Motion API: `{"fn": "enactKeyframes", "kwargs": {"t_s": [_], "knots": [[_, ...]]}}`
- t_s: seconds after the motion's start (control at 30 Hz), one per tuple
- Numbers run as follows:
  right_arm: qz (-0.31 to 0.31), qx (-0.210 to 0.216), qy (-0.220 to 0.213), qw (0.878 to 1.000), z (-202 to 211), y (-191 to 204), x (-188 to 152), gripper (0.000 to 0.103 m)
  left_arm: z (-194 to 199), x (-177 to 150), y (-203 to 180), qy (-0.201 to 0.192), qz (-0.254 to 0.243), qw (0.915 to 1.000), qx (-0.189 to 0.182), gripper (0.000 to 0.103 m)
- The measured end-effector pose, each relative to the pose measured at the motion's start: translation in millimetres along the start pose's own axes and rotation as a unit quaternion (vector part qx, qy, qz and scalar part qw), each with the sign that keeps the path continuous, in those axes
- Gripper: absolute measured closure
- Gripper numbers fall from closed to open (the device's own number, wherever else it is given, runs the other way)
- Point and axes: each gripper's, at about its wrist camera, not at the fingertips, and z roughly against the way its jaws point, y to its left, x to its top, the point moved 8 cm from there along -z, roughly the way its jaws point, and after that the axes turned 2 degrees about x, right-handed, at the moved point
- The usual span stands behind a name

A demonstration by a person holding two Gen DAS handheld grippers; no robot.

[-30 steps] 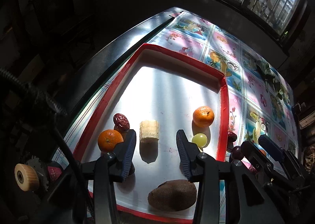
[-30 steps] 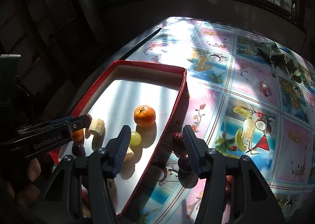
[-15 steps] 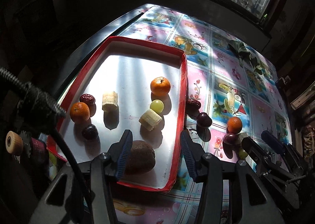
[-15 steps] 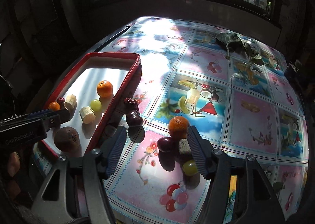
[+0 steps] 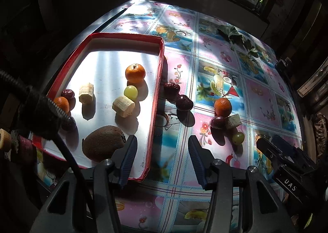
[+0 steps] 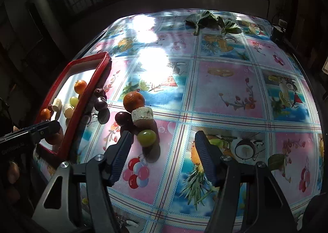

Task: Organize fruits
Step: 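Move left tool to a dark plum while right tool moves to a green grape, then close left tool on the dark plum while right tool closes on the green grape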

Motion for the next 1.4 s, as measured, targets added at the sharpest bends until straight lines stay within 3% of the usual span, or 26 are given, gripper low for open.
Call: {"fn": "enactKeyframes", "kwargs": {"t_s": [0.33, 0.6, 1.17, 1.27, 1.33, 1.4], "knots": [[0.006, 0.017, 0.004, 1.000, -7.7, 3.0, -9.3, 0.038, -8.1, -9.1, -17.7, 0.014, -0.019, 0.9992, -0.031, 0.050], [0.020, 0.036, 0.029, 0.999, -29.7, 15.9, -17.8, 0.058, -29.1, -0.2, -30.2, 0.030, -0.027, 0.9966, -0.071, 0.050], [0.022, 0.041, 0.035, 0.998, -53.0, 18.0, -6.7, 0.066, -88.1, 35.3, -38.0, 0.061, -0.008, 0.9965, -0.057, 0.054], [0.027, 0.038, 0.033, 0.998, -53.4, 18.7, -6.5, 0.067, -90.6, 37.7, -38.5, 0.057, -0.009, 0.9970, -0.052, 0.061], [0.031, 0.037, 0.032, 0.998, -53.3, 19.6, -7.5, 0.074, -91.3, 38.3, -36.7, 0.056, -0.009, 0.9972, -0.050, 0.074], [0.033, 0.036, 0.031, 0.998, -52.0, 19.3, -8.3, 0.075, -90.3, 37.8, -35.5, 0.054, -0.008, 0.9972, -0.051, 0.074]]}}
